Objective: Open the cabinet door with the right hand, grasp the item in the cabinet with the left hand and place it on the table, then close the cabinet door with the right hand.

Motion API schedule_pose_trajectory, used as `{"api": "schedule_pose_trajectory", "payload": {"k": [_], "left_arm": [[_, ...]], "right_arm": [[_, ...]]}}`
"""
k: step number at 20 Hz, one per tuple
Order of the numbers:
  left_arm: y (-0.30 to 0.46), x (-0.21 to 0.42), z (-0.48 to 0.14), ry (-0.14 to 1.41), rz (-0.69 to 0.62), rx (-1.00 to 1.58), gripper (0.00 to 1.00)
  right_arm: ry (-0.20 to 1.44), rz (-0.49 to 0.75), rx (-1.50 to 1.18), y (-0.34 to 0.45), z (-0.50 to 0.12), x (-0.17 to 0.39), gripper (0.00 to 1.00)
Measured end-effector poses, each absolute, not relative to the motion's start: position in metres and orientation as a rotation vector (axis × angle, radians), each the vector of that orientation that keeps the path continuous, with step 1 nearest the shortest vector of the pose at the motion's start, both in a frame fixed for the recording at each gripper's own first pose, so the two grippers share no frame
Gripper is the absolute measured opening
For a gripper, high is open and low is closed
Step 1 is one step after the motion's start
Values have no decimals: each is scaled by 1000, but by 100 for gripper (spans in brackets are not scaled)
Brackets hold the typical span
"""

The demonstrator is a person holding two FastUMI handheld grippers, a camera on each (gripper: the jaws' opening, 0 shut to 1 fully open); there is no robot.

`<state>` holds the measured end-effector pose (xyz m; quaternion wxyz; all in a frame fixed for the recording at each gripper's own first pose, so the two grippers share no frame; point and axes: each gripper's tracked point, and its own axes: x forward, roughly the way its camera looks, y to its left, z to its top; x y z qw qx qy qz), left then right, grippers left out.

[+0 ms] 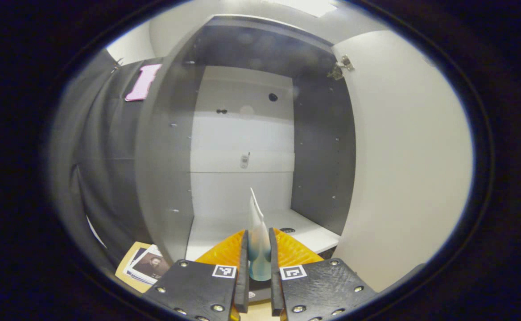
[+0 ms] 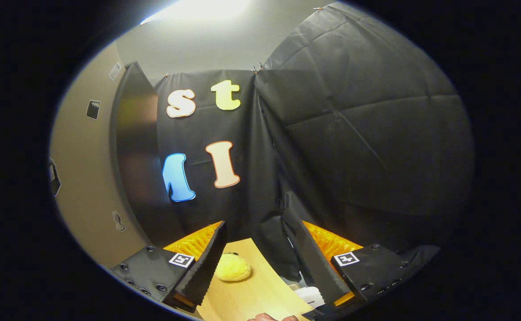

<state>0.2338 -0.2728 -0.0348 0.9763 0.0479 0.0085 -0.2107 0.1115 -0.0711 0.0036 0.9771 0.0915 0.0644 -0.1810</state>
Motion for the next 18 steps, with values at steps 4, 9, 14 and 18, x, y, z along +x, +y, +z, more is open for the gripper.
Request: {"api": "schedule_pose_trajectory", "payload": {"k": [4, 9, 14, 18], "left_arm": [[-227, 200, -47, -6, -384, 114, 24], [-169, 172, -107, 80, -347, 90, 17], [-130, 155, -182, 149, -326, 29, 21], [-99, 146, -234, 188, -284, -1, 18]], "right_arm": [[132, -388, 193, -65, 4, 101, 98], [150, -408, 180, -60, 3, 83, 98], [163, -423, 178, -53, -1, 72, 98], [172, -422, 164, -49, -3, 65, 98]]}}
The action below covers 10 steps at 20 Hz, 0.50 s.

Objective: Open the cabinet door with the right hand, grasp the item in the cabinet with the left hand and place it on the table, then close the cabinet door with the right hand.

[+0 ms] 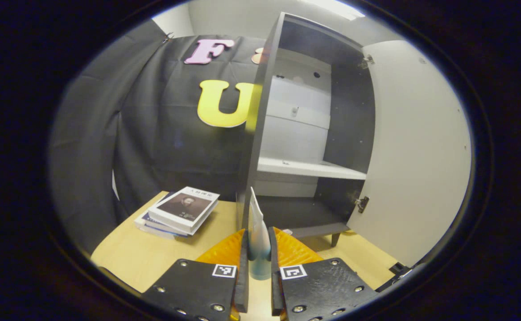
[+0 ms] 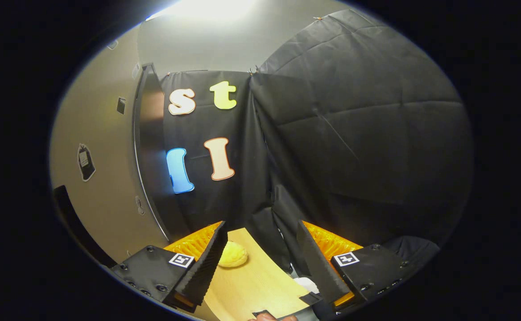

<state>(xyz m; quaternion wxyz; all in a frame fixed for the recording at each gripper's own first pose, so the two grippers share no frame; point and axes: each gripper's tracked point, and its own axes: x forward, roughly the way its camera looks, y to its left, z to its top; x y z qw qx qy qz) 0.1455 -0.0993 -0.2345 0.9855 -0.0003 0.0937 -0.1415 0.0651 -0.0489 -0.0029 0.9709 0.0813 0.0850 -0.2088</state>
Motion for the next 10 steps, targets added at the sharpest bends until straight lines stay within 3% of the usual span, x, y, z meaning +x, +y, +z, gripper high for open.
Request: {"api": "schedule_pose_trajectory", "payload": {"k": [2, 4, 10], "left_arm": [[-83, 142, -258, 199, -260, 23, 17], [-73, 138, -282, 206, -244, 23, 24], [-56, 116, -362, 245, -199, 93, 23]], "right_arm": [[174, -414, 144, -48, -4, 62, 98], [170, -418, 127, -50, -3, 57, 98], [69, -410, 144, -45, 7, 65, 98]]}}
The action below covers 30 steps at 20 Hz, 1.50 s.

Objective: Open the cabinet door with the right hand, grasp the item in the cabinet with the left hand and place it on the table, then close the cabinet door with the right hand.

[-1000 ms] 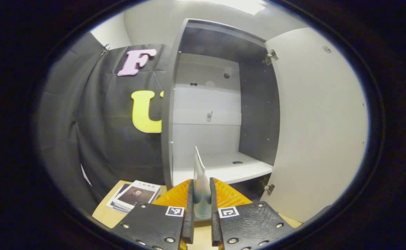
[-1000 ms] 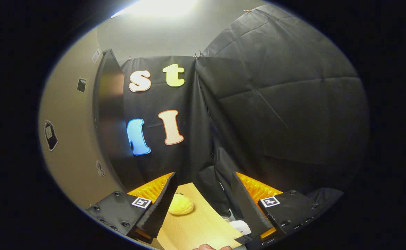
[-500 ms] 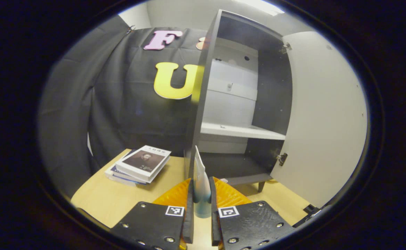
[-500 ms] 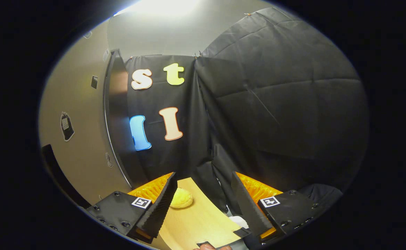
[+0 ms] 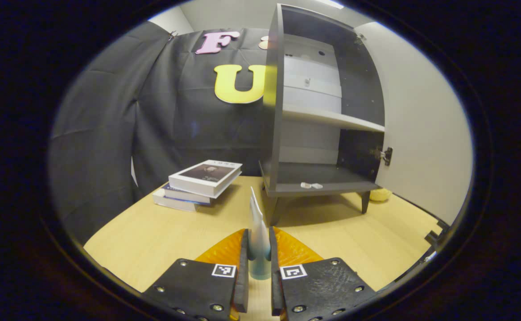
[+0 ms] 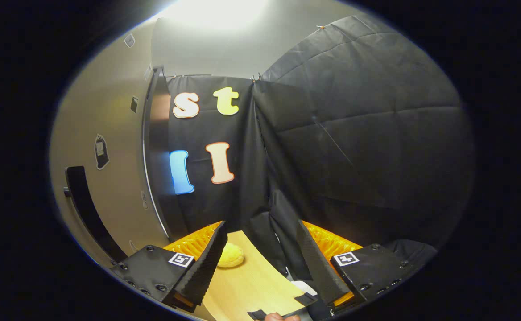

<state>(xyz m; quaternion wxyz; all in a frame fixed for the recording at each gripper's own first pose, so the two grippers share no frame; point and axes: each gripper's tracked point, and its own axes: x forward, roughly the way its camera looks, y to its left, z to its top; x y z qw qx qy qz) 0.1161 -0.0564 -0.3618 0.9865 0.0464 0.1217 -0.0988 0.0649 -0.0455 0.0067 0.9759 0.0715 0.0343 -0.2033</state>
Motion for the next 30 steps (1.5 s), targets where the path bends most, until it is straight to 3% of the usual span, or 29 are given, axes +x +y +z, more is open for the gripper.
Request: {"api": "schedule_pose_trajectory", "payload": {"k": [1, 2, 4, 5, 9, 11, 13, 16, 17, 18, 21, 26, 27, 30], "left_arm": [[-56, 113, -372, 249, -199, 100, 25], [-57, 109, -379, 251, -202, 110, 24], [-57, 104, -391, 247, -206, 136, 22], [-58, 101, -397, 247, -207, 147, 26], [-55, 97, -429, 285, -206, 151, 18], [-54, 97, -428, 274, -199, 148, 27], [-54, 95, -431, 270, -206, 154, 23], [-54, 89, -434, 271, -227, 160, 29], [-54, 85, -434, 275, -234, 153, 23], [-52, 84, -434, 282, -237, 147, 34], [-49, 86, -428, 294, -232, 145, 26], [-46, 85, -388, 253, -252, 136, 95], [-44, 82, -377, 248, -247, 138, 92], [-38, 65, -330, 209, -208, 137, 95]], "right_arm": [[40, -390, 152, -43, 11, 70, 93], [27, -391, 164, -44, 12, 75, 98], [26, -404, 189, -46, 12, 76, 98], [26, -409, 200, -45, 12, 76, 92], [66, -409, 222, -40, 3, 75, 98], [81, -409, 226, -40, 1, 72, 92], [78, -408, 250, -38, 1, 74, 98], [87, -406, 280, -34, -3, 76, 98], [98, -408, 283, -34, -5, 75, 98], [99, -416, 284, -35, -6, 74, 98], [73, -448, 278, -42, -1, 69, 98], [70, -467, 210, -46, -6, 70, 98], [76, -454, 197, -45, -7, 70, 98], [86, -428, 171, -40, -10, 68, 98]]}}
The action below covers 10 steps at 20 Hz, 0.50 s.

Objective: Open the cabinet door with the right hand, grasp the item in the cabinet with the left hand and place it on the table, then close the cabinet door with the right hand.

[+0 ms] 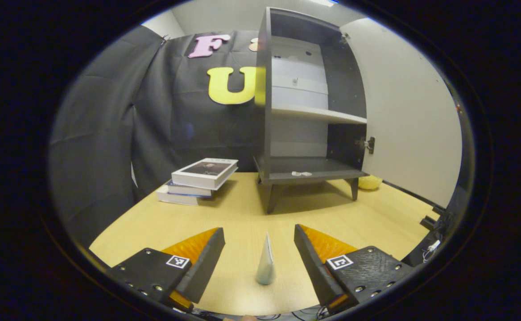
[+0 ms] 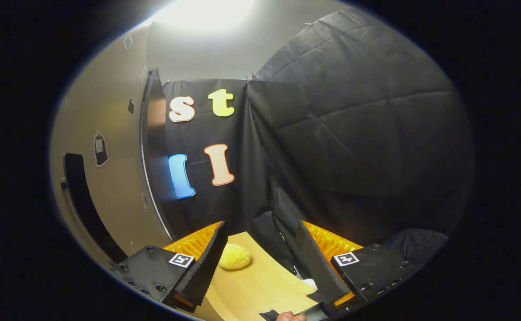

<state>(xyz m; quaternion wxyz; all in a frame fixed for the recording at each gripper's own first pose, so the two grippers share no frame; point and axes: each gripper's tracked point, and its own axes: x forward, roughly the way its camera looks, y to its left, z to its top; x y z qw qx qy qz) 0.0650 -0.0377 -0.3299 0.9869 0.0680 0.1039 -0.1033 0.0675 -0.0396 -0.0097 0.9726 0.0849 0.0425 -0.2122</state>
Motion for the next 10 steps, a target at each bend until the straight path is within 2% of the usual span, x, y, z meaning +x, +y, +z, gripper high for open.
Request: {"api": "schedule_pose_trajectory", "payload": {"k": [3, 4, 5, 6, 7, 8, 9, 10], "left_arm": [[-30, 40, -278, 190, -128, 131, 95], [-29, 32, -260, 188, -106, 111, 92], [-31, 26, -239, 182, -87, 96, 95], [-33, 21, -218, 169, -73, 91, 95], [-36, 17, -194, 144, -63, 100, 92], [-38, 14, -167, 110, -46, 109, 95], [-39, 11, -141, 77, -30, 109, 92], [-46, 11, -124, 52, -27, 97, 95]], "right_arm": [[71, -392, 104, -44, -8, 75, 98], [75, -375, 90, -43, -8, 76, 98], [79, -360, 90, -43, -8, 75, 93], [80, -356, 109, -42, -8, 75, 93], [83, -350, 127, -38, -9, 74, 98], [74, -345, 131, -35, -8, 75, 98], [63, -338, 123, -35, -5, 76, 98], [57, -326, 109, -37, -4, 79, 98]]}}
